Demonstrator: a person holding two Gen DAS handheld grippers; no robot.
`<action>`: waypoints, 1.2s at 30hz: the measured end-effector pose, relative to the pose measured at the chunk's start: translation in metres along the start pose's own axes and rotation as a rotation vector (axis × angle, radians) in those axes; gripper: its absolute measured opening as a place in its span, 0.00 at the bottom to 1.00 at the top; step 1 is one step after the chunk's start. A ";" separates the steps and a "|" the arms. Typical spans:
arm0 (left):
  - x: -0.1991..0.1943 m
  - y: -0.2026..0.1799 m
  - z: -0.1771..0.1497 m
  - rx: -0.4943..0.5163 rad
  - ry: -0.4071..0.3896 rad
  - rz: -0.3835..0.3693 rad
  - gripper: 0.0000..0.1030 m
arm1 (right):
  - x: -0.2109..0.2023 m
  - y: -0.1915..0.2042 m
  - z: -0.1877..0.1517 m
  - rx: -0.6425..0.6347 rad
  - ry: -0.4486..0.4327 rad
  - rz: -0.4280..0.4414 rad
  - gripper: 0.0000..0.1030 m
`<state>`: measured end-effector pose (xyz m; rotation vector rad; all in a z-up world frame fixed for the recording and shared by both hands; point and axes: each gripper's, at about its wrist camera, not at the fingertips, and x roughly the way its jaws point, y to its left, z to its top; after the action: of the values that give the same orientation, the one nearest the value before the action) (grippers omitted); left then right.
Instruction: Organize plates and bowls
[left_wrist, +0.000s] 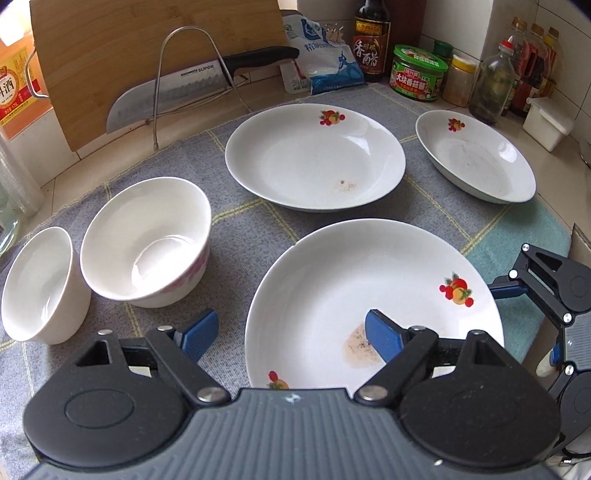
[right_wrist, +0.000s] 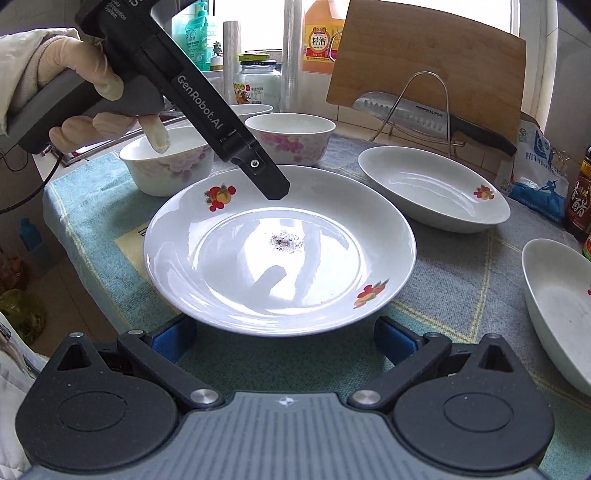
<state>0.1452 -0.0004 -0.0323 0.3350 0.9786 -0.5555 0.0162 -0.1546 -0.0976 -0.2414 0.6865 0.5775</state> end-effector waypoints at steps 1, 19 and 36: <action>0.004 0.001 0.001 0.003 0.013 -0.009 0.84 | 0.000 -0.001 -0.002 -0.002 -0.016 0.003 1.00; 0.038 0.009 0.024 0.061 0.196 -0.195 0.74 | 0.008 -0.001 0.008 -0.039 0.016 0.024 1.00; 0.045 0.008 0.026 0.073 0.265 -0.223 0.74 | 0.009 -0.002 0.014 -0.046 0.061 0.037 1.00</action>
<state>0.1876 -0.0208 -0.0569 0.3731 1.2633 -0.7636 0.0307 -0.1465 -0.0931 -0.2908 0.7387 0.6233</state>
